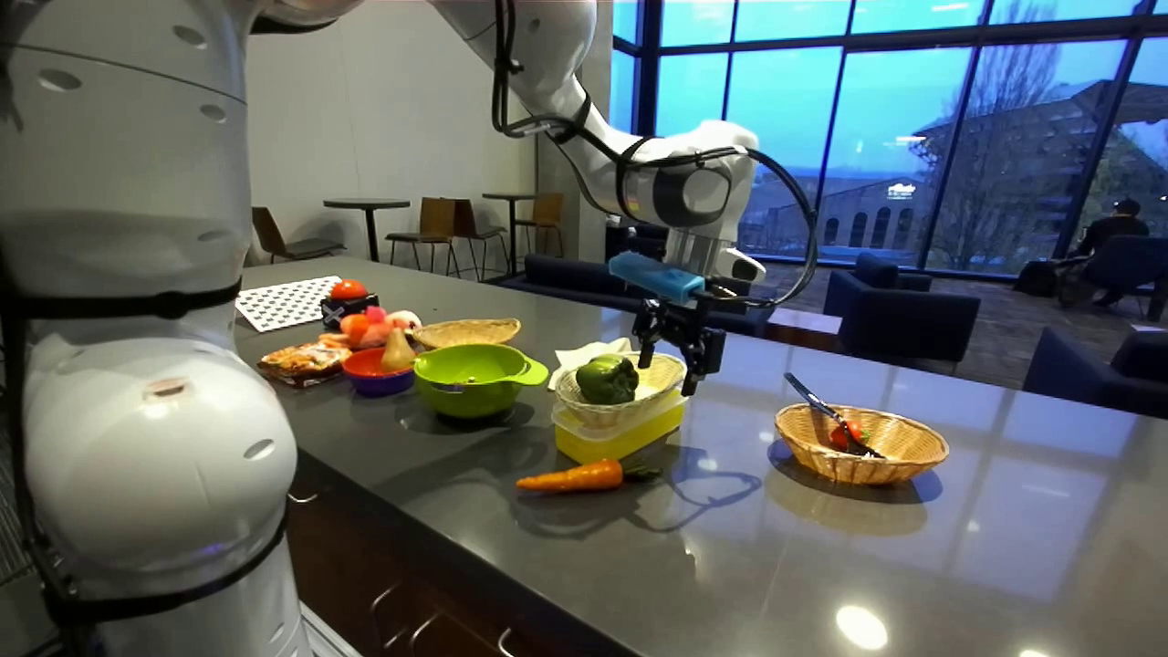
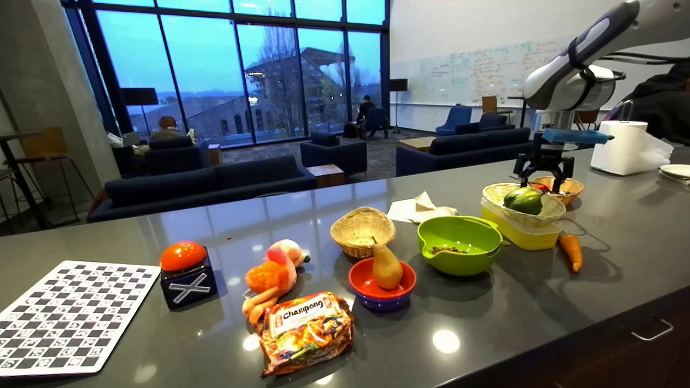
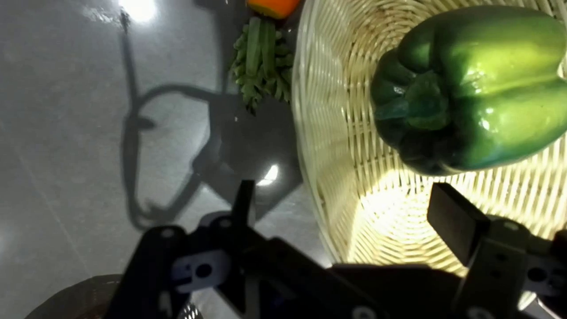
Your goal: Remove the basket from the yellow container.
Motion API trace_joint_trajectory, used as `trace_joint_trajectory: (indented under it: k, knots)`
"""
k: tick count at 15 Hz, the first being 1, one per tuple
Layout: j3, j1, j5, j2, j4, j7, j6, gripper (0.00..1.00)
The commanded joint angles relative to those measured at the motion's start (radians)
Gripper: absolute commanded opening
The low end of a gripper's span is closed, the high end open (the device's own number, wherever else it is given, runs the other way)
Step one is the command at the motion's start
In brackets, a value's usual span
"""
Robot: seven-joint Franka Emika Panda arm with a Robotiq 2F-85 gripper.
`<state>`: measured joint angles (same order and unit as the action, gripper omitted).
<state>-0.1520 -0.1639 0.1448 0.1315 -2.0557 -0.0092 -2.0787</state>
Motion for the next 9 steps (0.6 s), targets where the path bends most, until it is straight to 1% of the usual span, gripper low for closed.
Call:
trace_joint_trajectory:
  k: [1,4,9]
  knots:
    - [-0.002,-0.005,0.0,-0.018,0.001,-0.01,0.007,1.0]
    - [-0.002,0.001,-0.026,-0.04,0.002,0.013,0.024,1.0]
    - [-0.004,0.001,-0.047,0.002,0.052,0.054,0.081,1.0]
